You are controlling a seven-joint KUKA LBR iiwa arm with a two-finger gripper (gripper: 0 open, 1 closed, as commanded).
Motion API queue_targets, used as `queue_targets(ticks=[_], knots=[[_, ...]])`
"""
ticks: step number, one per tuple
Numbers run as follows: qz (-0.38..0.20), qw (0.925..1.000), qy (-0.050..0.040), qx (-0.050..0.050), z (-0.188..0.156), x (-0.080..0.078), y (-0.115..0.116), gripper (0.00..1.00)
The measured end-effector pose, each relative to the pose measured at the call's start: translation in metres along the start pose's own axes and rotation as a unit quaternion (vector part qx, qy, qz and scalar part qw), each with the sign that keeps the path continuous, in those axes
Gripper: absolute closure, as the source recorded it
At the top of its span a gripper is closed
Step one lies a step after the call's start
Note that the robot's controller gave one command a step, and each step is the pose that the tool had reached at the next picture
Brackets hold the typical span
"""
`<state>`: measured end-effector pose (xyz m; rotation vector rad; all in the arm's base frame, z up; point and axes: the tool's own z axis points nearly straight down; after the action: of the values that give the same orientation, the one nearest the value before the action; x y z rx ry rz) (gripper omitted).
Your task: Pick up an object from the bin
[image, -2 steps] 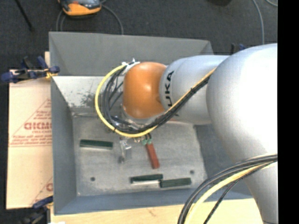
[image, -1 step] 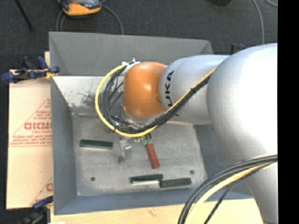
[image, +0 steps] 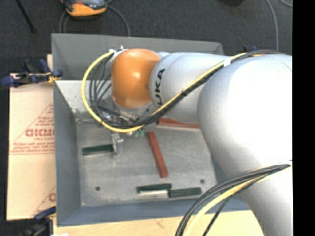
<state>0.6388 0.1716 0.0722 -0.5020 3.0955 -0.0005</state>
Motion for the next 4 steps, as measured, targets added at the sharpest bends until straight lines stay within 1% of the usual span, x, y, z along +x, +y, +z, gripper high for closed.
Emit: queue_targets(ticks=[1,2,3,4], knots=[[-0.006,1.0,0.0007,-0.001,0.001,-0.012,0.012,1.0],[-0.008,1.0,0.0004,-0.001,0.001,-0.003,0.011,1.0],[-0.024,0.9997,0.0045,-0.001,-0.047,0.0,0.005,1.0],[-0.033,0.9995,0.0005,0.0,-0.103,0.002,-0.009,1.0]])
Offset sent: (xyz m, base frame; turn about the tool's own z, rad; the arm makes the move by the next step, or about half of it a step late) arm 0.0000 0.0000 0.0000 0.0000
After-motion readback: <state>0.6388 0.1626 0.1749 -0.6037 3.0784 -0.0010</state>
